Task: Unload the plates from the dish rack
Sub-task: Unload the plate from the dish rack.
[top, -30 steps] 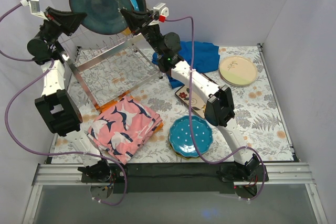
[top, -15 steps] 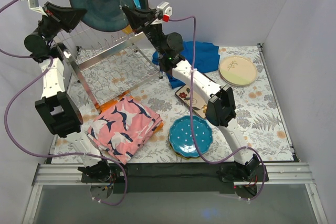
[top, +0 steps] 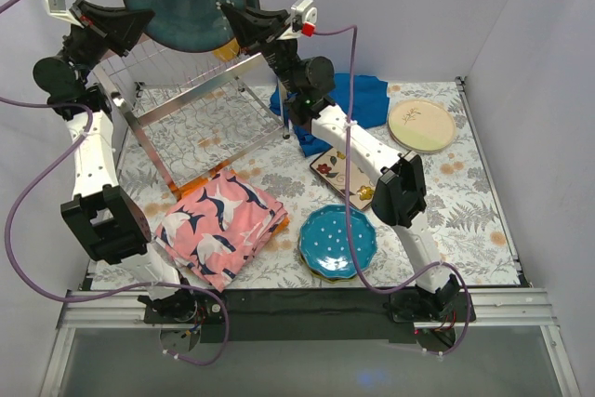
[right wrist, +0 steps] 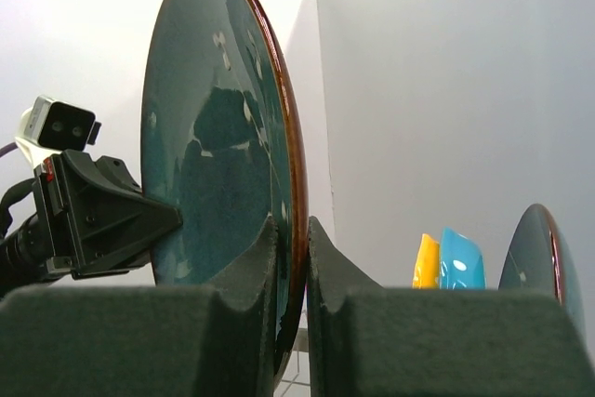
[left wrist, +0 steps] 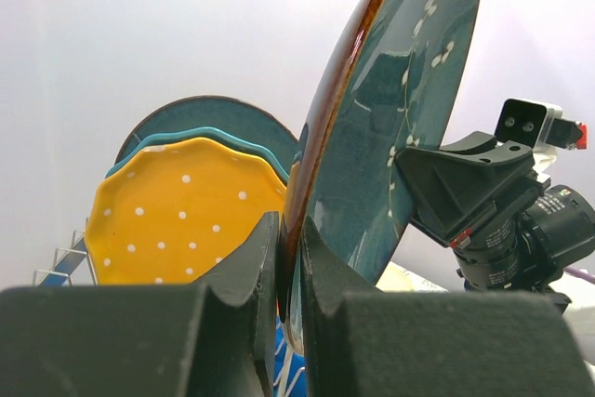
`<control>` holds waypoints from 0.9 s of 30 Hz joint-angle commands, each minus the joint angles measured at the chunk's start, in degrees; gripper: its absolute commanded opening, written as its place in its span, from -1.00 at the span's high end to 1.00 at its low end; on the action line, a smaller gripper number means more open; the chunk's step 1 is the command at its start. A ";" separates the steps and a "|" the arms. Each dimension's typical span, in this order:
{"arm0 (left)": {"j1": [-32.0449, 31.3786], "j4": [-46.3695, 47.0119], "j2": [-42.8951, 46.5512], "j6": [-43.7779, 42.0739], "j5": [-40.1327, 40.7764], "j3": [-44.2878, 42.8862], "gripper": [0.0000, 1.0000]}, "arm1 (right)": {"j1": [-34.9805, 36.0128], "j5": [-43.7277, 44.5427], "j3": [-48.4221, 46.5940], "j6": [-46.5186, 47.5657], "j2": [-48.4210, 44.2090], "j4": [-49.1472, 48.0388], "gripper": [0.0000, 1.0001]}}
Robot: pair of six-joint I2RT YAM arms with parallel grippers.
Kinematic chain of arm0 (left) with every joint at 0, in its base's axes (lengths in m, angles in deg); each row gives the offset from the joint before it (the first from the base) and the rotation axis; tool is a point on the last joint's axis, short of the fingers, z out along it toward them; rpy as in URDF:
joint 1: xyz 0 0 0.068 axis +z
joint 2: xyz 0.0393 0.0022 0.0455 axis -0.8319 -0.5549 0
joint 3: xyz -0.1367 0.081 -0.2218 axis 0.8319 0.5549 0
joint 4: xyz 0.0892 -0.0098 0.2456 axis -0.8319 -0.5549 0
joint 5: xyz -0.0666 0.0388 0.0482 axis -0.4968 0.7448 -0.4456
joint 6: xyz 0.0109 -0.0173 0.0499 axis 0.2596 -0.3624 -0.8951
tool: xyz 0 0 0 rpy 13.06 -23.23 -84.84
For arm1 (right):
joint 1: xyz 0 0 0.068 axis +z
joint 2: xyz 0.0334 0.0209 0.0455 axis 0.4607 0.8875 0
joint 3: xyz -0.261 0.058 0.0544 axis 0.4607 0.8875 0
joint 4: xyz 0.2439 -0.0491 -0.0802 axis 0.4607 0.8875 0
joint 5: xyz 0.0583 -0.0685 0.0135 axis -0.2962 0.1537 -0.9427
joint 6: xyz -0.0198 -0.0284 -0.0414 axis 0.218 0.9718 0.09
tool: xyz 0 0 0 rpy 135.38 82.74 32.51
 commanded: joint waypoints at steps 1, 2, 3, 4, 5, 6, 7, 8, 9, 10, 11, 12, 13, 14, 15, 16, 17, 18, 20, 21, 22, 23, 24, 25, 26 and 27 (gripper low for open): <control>-3.44 -2.62 6.39 -2.83 0.47 -0.05 1.00 | 2.19 -3.44 2.49 2.72 -4.08 0.01 0.97; -3.53 -2.71 6.66 -2.48 0.56 -0.13 1.00 | 2.19 -3.61 2.76 2.19 -4.61 -0.08 0.97; -3.53 -3.14 6.92 -2.13 0.65 -0.05 1.00 | 2.19 -4.05 3.02 1.32 -4.88 -0.08 0.97; -3.44 -3.67 7.27 -1.60 0.83 -0.22 1.00 | 2.19 -4.23 3.20 0.70 -5.05 0.01 0.97; -3.44 -4.28 7.71 -1.34 1.35 -0.40 1.00 | 2.19 -4.40 3.81 0.17 -5.66 -0.17 0.97; -3.44 -4.73 8.06 -0.90 1.53 -0.31 1.00 | 2.19 -4.66 4.34 -0.35 -6.02 -0.17 0.97; -3.44 -4.73 8.24 -0.11 1.88 -0.22 1.00 | 2.27 -4.67 4.78 -1.58 -6.37 -0.08 0.97; -3.44 -4.64 8.68 1.46 2.23 -0.13 1.00 | 2.19 -4.67 6.00 -2.11 -7.16 -0.25 0.97; -3.53 -4.64 8.94 2.17 2.23 -0.05 1.00 | 2.27 -4.84 6.62 -2.73 -7.60 -0.43 0.97; -3.44 -4.64 9.21 2.79 2.15 0.13 1.00 | 2.27 -4.93 7.59 -3.86 -8.04 -0.61 0.97; -3.53 -4.64 9.56 3.67 2.15 0.30 1.00 | 2.27 -4.84 8.64 -4.48 -9.17 -1.13 0.97; -3.61 -4.56 10.17 4.02 2.32 0.57 1.00 | 2.27 -4.58 10.65 -5.10 -9.71 -1.57 0.97; -3.53 -4.73 10.52 4.11 2.23 1.09 1.00 | 2.27 -4.67 11.54 -5.54 -10.15 -2.01 0.97; -3.53 -4.73 10.96 4.46 2.32 1.27 1.00 | 2.27 -4.67 12.34 -6.41 -11.11 -2.54 0.97; -3.61 -4.47 11.75 4.47 2.50 1.53 1.00 | 2.27 -4.58 13.39 -6.77 -11.55 -2.54 0.97; -3.53 -4.73 12.11 4.38 2.58 1.80 1.00 | 2.27 -4.67 13.92 -7.30 -11.99 -2.63 0.97; -3.53 -4.82 12.46 4.29 2.76 1.97 1.00 | 2.27 -4.75 14.62 -7.65 -12.96 -2.98 0.97; -3.53 -4.99 13.07 4.38 2.85 2.06 1.00 | 2.27 -4.93 15.59 -8.00 -13.40 -3.24 0.97; -3.61 -4.91 13.34 4.99 2.94 2.33 1.00 | 2.36 -5.11 16.82 -8.79 -14.89 -3.77 0.97; -3.88 -3.86 13.34 5.52 2.85 2.41 1.00 | 2.36 -5.19 17.35 -8.80 -15.33 -3.86 0.97; -4.05 -3.76 13.60 5.43 2.85 2.68 1.00 | 2.45 -5.11 18.75 -8.97 -15.86 -3.95 0.97; -4.05 -4.46 13.69 5.17 2.94 2.77 1.00 | 2.45 -5.02 19.28 -9.15 -16.56 -4.21 0.97; -3.97 -5.08 13.86 4.56 2.94 2.94 1.00 | 2.45 -4.85 19.90 -9.58 -16.83 -4.30 0.97; -3.97 -6.04 14.21 2.73 3.02 3.03 1.00 | 2.45 -4.84 20.42 -9.67 -17.01 -4.30 0.97; -4.05 -8.92 14.39 1.23 3.20 2.86 1.00 | 2.45 -4.84 20.60 -9.68 -16.83 -4.21 0.97; -4.05 -10.78 14.48 -0.44 3.20 2.77 1.00 | 2.45 -4.76 20.69 -9.76 -16.83 -4.12 0.97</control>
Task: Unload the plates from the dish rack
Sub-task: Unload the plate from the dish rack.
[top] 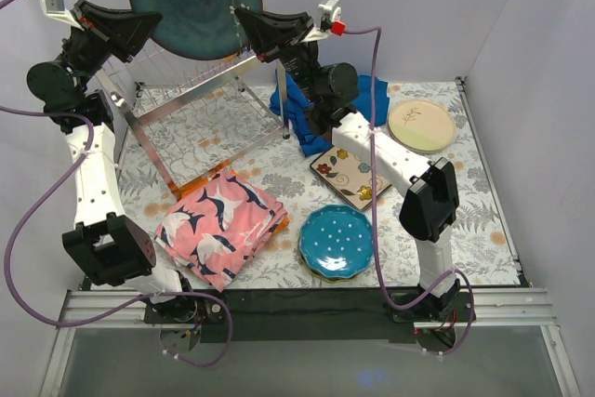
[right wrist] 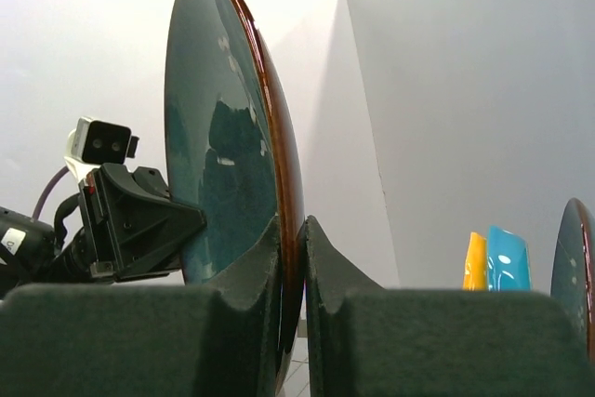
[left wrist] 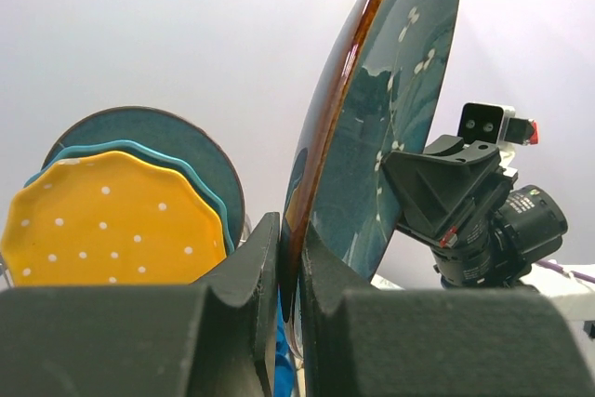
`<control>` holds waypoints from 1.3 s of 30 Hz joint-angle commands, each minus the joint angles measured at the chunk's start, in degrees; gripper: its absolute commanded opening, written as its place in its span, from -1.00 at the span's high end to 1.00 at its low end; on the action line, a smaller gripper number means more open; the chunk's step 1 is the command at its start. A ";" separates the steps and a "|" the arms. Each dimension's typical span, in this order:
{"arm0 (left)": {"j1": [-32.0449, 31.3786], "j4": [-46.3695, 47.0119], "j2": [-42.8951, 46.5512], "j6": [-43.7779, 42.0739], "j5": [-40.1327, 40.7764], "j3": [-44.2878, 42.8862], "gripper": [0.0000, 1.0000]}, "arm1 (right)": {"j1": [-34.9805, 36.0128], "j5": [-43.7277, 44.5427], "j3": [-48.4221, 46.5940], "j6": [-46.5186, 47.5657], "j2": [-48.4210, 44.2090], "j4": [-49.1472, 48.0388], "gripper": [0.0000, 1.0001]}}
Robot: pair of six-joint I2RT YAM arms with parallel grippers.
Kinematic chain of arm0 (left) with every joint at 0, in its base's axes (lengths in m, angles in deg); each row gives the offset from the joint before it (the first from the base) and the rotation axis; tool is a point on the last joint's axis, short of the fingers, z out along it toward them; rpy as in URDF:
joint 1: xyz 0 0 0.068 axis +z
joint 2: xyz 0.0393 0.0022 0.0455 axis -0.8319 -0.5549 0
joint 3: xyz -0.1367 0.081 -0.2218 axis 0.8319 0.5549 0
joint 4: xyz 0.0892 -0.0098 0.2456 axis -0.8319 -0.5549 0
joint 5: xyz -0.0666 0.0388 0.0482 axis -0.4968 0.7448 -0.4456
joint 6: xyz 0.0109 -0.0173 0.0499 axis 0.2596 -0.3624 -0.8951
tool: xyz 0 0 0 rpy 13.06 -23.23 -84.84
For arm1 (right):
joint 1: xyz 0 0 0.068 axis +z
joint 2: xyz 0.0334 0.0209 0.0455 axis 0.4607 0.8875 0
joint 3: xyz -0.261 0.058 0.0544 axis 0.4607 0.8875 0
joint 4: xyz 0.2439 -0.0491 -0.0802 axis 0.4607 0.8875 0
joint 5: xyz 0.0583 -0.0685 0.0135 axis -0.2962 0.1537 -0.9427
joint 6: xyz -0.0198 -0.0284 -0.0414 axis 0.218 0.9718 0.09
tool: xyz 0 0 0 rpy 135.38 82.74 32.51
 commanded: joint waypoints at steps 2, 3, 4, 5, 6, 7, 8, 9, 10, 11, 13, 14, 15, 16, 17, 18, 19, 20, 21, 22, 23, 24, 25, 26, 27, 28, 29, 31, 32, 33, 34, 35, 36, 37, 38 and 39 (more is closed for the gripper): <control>-2.15 -8.27 5.21 -7.07 3.57 -0.60 1.00 | 2.27 -4.71 1.00 0.07 -0.57 -0.30 0.97; -2.15 -9.96 5.57 -8.65 3.75 -0.25 1.00 | 2.27 -5.50 0.91 -0.36 -0.31 -0.21 0.97; -2.15 -11.37 5.83 -11.45 3.75 0.01 1.00 | 2.27 -6.03 0.74 -0.71 0.22 0.05 0.97; -2.24 -13.64 6.70 -12.70 3.75 0.28 1.00 | 2.36 -6.47 0.56 -1.15 0.31 0.23 0.97; -2.24 -14.45 7.15 -13.40 3.84 0.89 1.00 | 2.45 -6.99 0.65 -1.51 0.31 0.23 0.97; -2.15 -15.24 7.67 -13.85 3.92 1.07 1.00 | 2.54 -7.26 0.73 -2.12 0.22 0.23 0.97; -2.15 -17.42 8.55 -15.07 4.01 1.16 1.00 | 2.80 -7.52 1.17 -2.30 0.05 0.23 0.97; -2.24 -18.23 9.08 -15.43 3.93 1.77 1.00 | 2.89 -7.61 1.61 -2.39 -0.21 0.23 0.97; -2.33 -18.85 9.69 -15.43 4.10 2.21 1.00 | 3.06 -7.53 2.05 -2.39 -1.00 0.14 0.97; -2.24 -20.42 10.83 -15.69 4.54 2.74 1.00 | 3.41 -7.44 3.53 -2.65 -1.44 0.14 0.97; -2.41 -21.84 11.80 -15.61 5.15 4.14 1.00 | 3.68 -7.17 5.64 -3.96 -3.28 -0.38 0.97; -2.42 -21.67 12.24 -14.04 5.24 4.76 1.00 | 3.68 -7.00 6.88 -4.75 -3.99 -0.73 0.97; -2.33 -21.58 12.86 -13.33 5.16 5.29 1.00 | 3.68 -6.82 10.11 -5.37 -4.69 -1.26 0.97; -2.42 -21.58 13.12 -12.80 4.89 5.81 1.00 | 3.77 -6.47 11.79 -5.99 -6.26 -2.57 0.97; -2.50 -21.84 13.39 -12.10 4.80 6.08 1.00 | 3.77 -6.12 13.46 -7.65 -7.06 -3.45 0.97; -2.59 -21.84 13.91 -11.05 4.46 6.52 1.00 | 3.77 -6.03 17.05 -8.27 -7.77 -4.42 0.97; -2.50 -21.75 14.44 -10.43 4.28 7.48 1.00 | 3.77 -5.94 18.48 -8.80 -9.17 -6.08 0.97; -2.59 -20.88 14.97 -9.90 4.10 8.45 1.00 | 3.77 -5.77 20.23 -9.59 -9.96 -6.97 0.97; -2.68 -20.00 16.19 -8.59 3.58 9.32 1.00 | 3.77 -5.59 23.03 -10.03 -10.75 -8.63 0.97; -2.68 -18.95 16.64 -8.14 3.40 10.20 1.00 | 3.77 -5.42 24.45 -10.21 -12.24 -9.52 0.97; -2.68 -18.24 17.17 -7.79 3.40 11.43 1.00 | 3.77 -5.15 25.42 -10.38 -12.87 -10.13 0.97; -2.59 -18.41 17.43 -7.18 3.48 11.70 1.00 | 3.77 -4.98 26.22 -11.17 -13.48 -10.49 0.97; -2.77 -18.33 17.78 -6.65 2.88 11.97 1.00 | 3.77 -4.98 27.62 -11.44 -14.71 -10.58 0.97; -2.77 -17.63 17.96 -5.95 2.61 12.58 1.00 | 3.77 -4.98 28.24 -11.70 -15.15 -10.67 0.97; -2.85 -17.10 18.14 -5.25 2.26 13.11 1.00 | 3.77 -5.06 29.12 -12.31 -15.68 -11.28 0.97; -3.03 -16.05 18.57 -3.76 1.73 13.55 1.00 | 3.68 -4.98 30.95 -12.84 -16.82 -11.89 0.97; -3.12 -15.69 18.84 -3.40 1.47 14.34 1.00 | 3.68 -4.45 32.36 -12.93 -17.52 -12.59 0.97; -3.56 -16.47 19.54 -3.13 1.46 14.78 1.00 | 3.77 -3.49 34.74 -13.28 -19.71 -13.92 0.97; -3.73 -16.91 20.15 -3.30 1.46 15.04 1.00 | 3.68 -2.26 37.36 -13.37 -20.60 -14.09 0.97; -4.17 -17.27 20.59 -3.39 1.46 15.48 1.00 | 3.77 -1.90 38.52 -13.29 -21.30 -14.70 0.97; -4.35 -18.84 20.86 -3.65 1.46 15.66 1.00 | 3.68 -1.55 39.83 -13.37 -22.70 -15.06 0.97; -4.52 -19.55 21.56 -4.44 1.46 15.75 1.00 | 3.68 -0.85 41.85 -13.46 -23.50 -15.06 0.97; -5.40 -20.16 22.00 -4.71 1.46 16.62 1.00 | 3.68 -0.58 43.09 -13.55 -24.20 -15.06 0.97; -5.93 -21.04 22.44 -4.88 1.64 17.15 1.00 | 3.68 -0.32 44.14 -13.72 -25.69 -15.15 0.97; -6.37 -21.75 22.79 -5.06 1.55 17.59 1.00 | 3.68 0.20 45.20 -14.34 -26.49 -15.15 0.97; -7.76 -22.19 23.40 -5.06 1.20 18.03 1.00 | 3.68 0.56 47.91 -14.69 -27.28 -15.24 0.97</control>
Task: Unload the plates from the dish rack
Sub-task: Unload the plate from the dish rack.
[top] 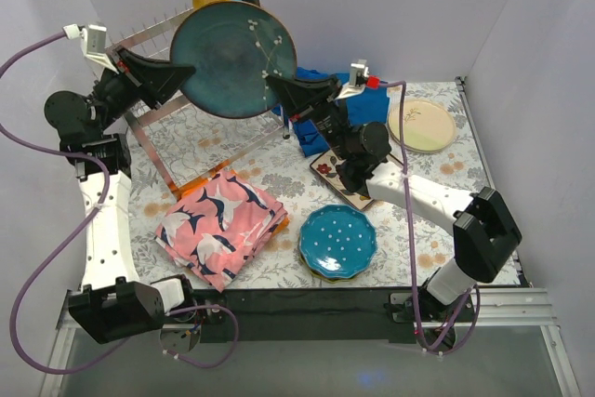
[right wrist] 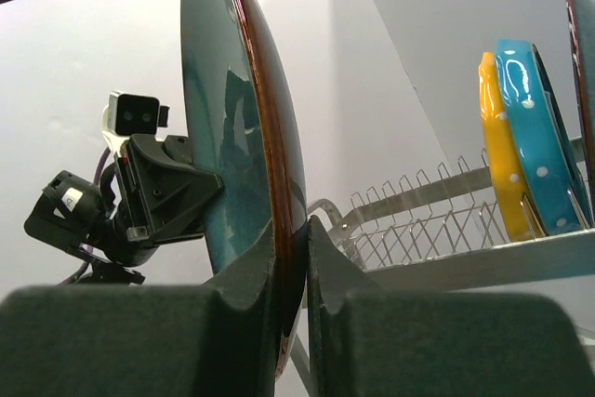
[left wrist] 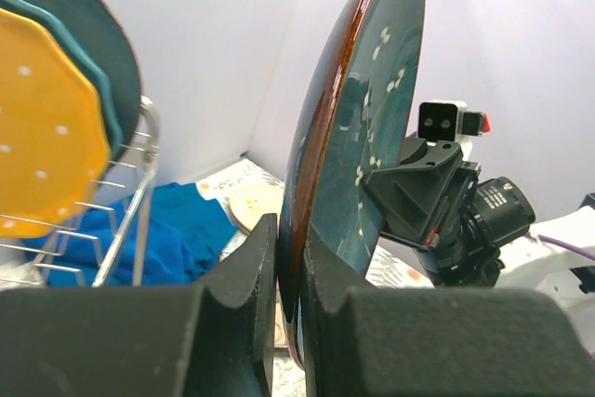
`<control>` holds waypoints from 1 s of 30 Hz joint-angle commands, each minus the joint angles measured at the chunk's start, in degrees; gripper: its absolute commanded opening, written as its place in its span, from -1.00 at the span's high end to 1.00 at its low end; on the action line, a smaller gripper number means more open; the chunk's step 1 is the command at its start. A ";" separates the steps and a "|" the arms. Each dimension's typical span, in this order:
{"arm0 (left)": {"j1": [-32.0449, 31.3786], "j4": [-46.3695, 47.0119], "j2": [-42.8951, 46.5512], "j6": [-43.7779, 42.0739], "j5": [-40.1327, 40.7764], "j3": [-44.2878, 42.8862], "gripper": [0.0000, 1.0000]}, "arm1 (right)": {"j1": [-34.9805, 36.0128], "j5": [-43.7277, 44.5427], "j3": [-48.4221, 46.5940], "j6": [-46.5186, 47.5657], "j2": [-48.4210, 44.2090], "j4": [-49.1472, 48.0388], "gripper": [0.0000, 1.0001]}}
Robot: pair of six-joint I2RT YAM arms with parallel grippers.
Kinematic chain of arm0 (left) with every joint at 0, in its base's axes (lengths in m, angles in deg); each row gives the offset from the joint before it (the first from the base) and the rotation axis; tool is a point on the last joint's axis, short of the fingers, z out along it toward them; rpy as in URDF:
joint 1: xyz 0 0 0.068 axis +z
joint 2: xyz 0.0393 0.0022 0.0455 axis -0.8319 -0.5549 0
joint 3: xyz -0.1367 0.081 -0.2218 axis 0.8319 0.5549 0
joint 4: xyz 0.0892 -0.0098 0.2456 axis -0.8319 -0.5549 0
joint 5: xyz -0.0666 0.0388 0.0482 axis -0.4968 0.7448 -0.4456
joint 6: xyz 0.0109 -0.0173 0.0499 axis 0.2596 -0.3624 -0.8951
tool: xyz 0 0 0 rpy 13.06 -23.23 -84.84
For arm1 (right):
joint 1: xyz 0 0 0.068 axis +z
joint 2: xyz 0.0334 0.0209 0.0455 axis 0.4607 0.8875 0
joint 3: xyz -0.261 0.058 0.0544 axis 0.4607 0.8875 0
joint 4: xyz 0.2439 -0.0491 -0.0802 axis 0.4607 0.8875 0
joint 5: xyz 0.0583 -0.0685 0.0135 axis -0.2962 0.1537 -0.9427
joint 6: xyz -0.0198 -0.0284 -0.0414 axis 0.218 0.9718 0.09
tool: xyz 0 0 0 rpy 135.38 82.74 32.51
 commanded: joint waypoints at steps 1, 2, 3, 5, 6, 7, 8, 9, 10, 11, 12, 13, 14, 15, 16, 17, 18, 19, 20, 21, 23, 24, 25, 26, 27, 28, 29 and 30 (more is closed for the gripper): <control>-3.82 -2.06 4.24 5.98 4.28 1.74 1.00 | 1.10 -4.05 6.59 -3.11 -5.75 -4.88 0.97; -4.52 -2.15 4.68 5.98 4.28 2.80 1.00 | 1.19 -3.35 8.35 -3.72 -6.64 -5.23 0.97; -6.27 -1.98 5.90 5.98 4.98 4.03 1.00 | 1.10 -2.82 11.33 -4.25 -8.21 -5.49 0.97; -7.69 -2.41 7.40 5.28 6.03 7.64 1.00 | 1.10 -1.33 14.24 -5.04 -9.89 -5.67 0.97; -8.91 -3.11 8.02 4.05 7.34 8.60 1.00 | 1.10 -0.98 17.04 -5.31 -11.38 -6.02 0.97; -9.53 -3.82 9.15 3.78 7.97 9.75 1.00 | 1.10 -0.97 18.55 -5.74 -12.09 -6.37 0.97; -10.06 -3.82 9.69 3.78 8.49 11.93 1.00 | 1.10 0.68 20.04 -6.10 -12.88 -6.72 0.97; -10.85 -3.74 10.21 3.78 8.85 13.35 1.00 | 1.10 0.96 21.80 -6.36 -14.54 -7.51 0.97; -11.55 -3.13 11.44 4.21 9.55 14.67 1.00 | 1.10 0.87 24.86 -6.36 -15.42 -7.95 0.97; -12.52 -1.99 12.15 4.48 9.73 18.33 1.00 | 1.10 0.87 26.72 -6.19 -16.30 -8.30 0.97; -15.31 -0.67 12.85 4.74 9.90 20.20 1.00 | 1.10 0.96 28.22 -6.10 -18.14 -8.13 0.97; -16.38 0.56 13.29 4.83 10.52 21.70 1.00 | 1.10 0.79 30.75 -6.10 -18.94 -7.87 0.97; -17.44 0.57 13.73 4.49 10.96 22.93 1.00 | 1.10 0.52 31.82 -6.45 -19.38 -7.69 0.97; -19.71 0.49 13.82 4.05 11.66 24.51 1.00 | 1.10 0.52 32.88 -7.32 -20.08 -7.69 0.97; -20.86 -0.30 13.82 3.43 12.36 25.31 1.00 | 1.02 0.52 33.93 -8.20 -20.53 -7.69 0.97; -22.09 -1.00 13.91 1.60 14.02 25.75 1.00 | 0.93 0.96 35.68 -8.73 -20.79 -7.69 0.97; -24.46 -1.71 13.91 0.71 14.65 26.45 1.00 | 0.75 1.22 36.83 -9.43 -21.67 -7.60 0.97; -25.52 -3.02 13.91 0.01 15.70 26.80 1.00 | 0.40 1.48 37.89 -10.14 -22.20 -7.60 0.97; -26.67 -3.38 14.17 -1.31 17.62 27.16 1.00 | 0.22 1.92 39.99 -11.36 -22.72 -7.69 0.97; -28.68 -3.56 14.44 -1.84 18.60 27.59 1.00 | -0.04 2.27 41.14 -11.81 -24.12 -7.60 0.97; -30.36 -4.35 14.26 -2.90 19.92 28.30 1.00 | -0.74 3.59 43.60 -13.21 -25.80 -7.60 0.97; -31.85 -4.61 14.00 -3.68 21.23 28.65 1.00 | -1.09 3.94 45.79 -13.74 -27.63 -7.43 0.97; -32.65 -4.96 13.65 -3.95 21.77 29.52 1.00 | -1.88 4.30 47.03 -14.09 -28.43 -7.17 0.97; -33.35 -4.97 13.39 -4.22 22.47 30.14 1.00 | -2.15 5.00 48.08 -14.45 -29.40 -6.82 0.97; -34.84 -4.79 13.04 -4.74 23.87 30.67 1.00 | -2.50 5.35 50.01 -14.97 -30.97 -6.12 0.97; -35.72 -3.75 12.08 -5.09 24.40 32.07 1.00 | -3.37 5.53 51.07 -15.24 -31.77 -5.94 0.97; -36.43 -3.13 11.54 -5.36 24.76 32.60 1.00 | -3.99 5.79 51.95 -15.94 -32.48 -5.76 0.97; -38.00 -2.25 11.02 -5.62 25.02 33.30 1.00 | -4.78 5.88 53.09 -17.51 -33.79 -5.41 0.97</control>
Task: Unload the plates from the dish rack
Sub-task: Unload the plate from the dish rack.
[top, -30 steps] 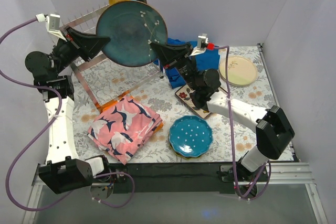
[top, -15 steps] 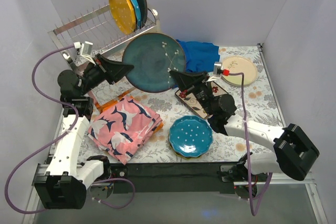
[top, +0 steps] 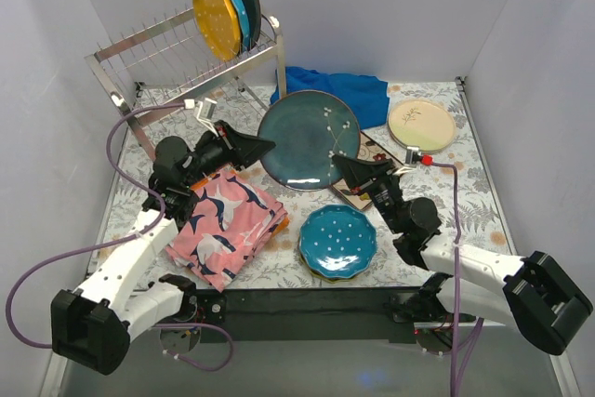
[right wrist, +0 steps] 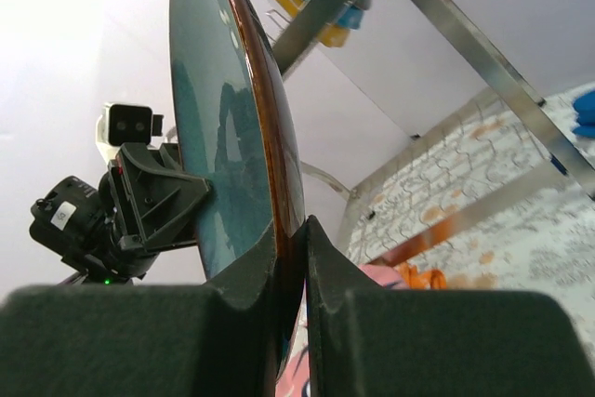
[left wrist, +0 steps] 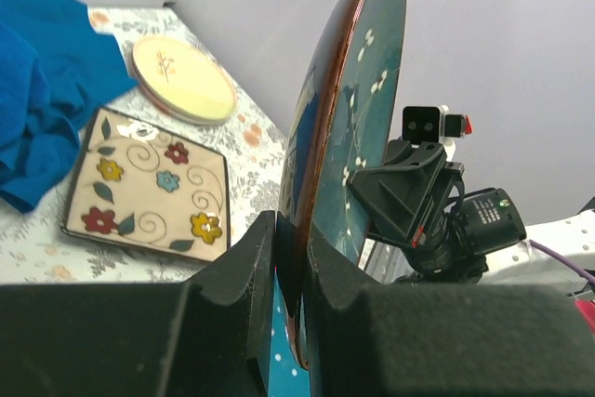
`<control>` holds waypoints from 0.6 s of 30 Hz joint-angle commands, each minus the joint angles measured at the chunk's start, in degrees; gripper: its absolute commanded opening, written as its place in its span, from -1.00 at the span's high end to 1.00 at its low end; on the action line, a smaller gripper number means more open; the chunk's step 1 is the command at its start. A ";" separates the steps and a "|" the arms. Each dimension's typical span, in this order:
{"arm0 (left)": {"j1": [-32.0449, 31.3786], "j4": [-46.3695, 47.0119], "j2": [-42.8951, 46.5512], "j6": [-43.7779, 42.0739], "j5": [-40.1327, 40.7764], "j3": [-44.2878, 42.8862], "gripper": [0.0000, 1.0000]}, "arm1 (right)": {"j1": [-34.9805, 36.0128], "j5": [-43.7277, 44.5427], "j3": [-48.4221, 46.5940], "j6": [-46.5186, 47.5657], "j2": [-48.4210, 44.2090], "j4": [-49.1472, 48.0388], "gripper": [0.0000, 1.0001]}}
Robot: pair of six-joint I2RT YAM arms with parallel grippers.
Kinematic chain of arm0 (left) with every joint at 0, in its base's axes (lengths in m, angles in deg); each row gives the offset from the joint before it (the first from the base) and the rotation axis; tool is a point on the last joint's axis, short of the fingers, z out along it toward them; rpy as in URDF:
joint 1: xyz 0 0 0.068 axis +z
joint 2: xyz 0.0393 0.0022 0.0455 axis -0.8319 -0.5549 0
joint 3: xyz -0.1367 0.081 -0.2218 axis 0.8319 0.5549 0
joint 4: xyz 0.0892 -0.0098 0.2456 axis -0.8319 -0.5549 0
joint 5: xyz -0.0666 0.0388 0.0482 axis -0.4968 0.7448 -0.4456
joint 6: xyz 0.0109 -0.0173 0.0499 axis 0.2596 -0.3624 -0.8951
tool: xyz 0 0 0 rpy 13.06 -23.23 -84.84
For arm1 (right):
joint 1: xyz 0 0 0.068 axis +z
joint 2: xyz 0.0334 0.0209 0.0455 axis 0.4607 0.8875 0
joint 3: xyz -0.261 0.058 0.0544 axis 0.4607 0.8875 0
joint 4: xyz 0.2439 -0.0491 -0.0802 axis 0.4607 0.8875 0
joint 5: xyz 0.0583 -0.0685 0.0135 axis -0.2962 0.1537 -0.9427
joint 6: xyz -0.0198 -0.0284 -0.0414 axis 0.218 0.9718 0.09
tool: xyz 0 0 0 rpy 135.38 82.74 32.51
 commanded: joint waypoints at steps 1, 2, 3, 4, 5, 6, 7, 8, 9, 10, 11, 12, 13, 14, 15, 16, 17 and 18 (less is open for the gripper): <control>-5.58 6.78 -1.22 3.16 1.41 1.62 1.00 | -2.61 -4.37 3.87 -6.48 -4.03 -2.20 0.97; -6.19 7.14 -1.58 3.25 1.86 2.32 0.98 | -3.76 -5.76 4.50 -7.63 -4.47 -0.80 0.97; -7.33 7.41 -2.28 3.25 2.38 2.50 0.93 | -5.08 -6.65 4.94 -9.81 -5.26 -0.35 0.97; -7.77 7.58 -3.33 3.07 3.00 2.50 0.86 | -7.18 -7.61 5.90 -10.62 -5.53 -0.08 0.97; -8.21 7.41 -3.95 2.90 3.27 2.24 0.81 | -8.07 -8.84 6.43 -11.23 -5.88 0.00 0.97; -8.91 7.23 -4.39 2.72 3.44 2.06 0.74 | -8.86 -9.20 6.87 -12.02 -6.23 0.01 0.97; -9.18 7.15 -5.53 2.37 3.88 2.06 0.71 | -10.35 -9.81 7.84 -12.82 -6.32 -0.17 0.97; -9.62 7.32 -5.98 2.37 3.97 1.97 0.66 | -11.15 -9.99 8.19 -13.35 -6.67 -0.17 0.97; -9.71 7.41 -6.33 2.37 4.06 1.89 0.63 | -12.46 -10.08 8.81 -14.05 -6.93 -0.26 0.97; -9.80 7.41 -6.77 2.11 4.15 1.80 0.60 | -13.00 -10.34 9.51 -14.23 -7.11 -0.43 0.97; -10.06 7.32 -7.55 1.93 4.32 1.62 0.57 | -13.70 -10.52 9.86 -14.40 -7.55 -0.43 0.97; -10.15 6.97 -7.82 1.67 4.41 1.45 0.49 | -15.01 -10.52 10.13 -14.58 -7.73 -0.43 0.97; -10.15 6.79 -8.17 1.14 4.76 1.36 0.41 | -15.63 -10.43 10.30 -15.36 -7.64 -0.52 0.97; -10.24 6.71 -8.70 1.05 4.94 1.36 0.35 | -16.34 -12.00 10.57 -15.89 -7.55 -0.52 0.97; -10.24 6.71 -8.88 0.96 5.02 1.27 0.29 | -17.65 -12.62 10.57 -16.25 -7.38 -0.43 0.97; -10.24 6.88 -9.05 0.88 5.03 1.18 0.19 | -18.10 -13.50 10.57 -16.51 -7.20 -0.52 0.97; -10.24 7.05 -9.32 0.88 5.11 1.18 0.09 | -18.62 -13.95 10.66 -16.86 -6.85 -0.61 0.97; -10.24 6.97 -9.93 0.88 5.29 0.83 -0.17 | -19.85 -14.38 10.74 -17.04 -6.68 -0.70 0.97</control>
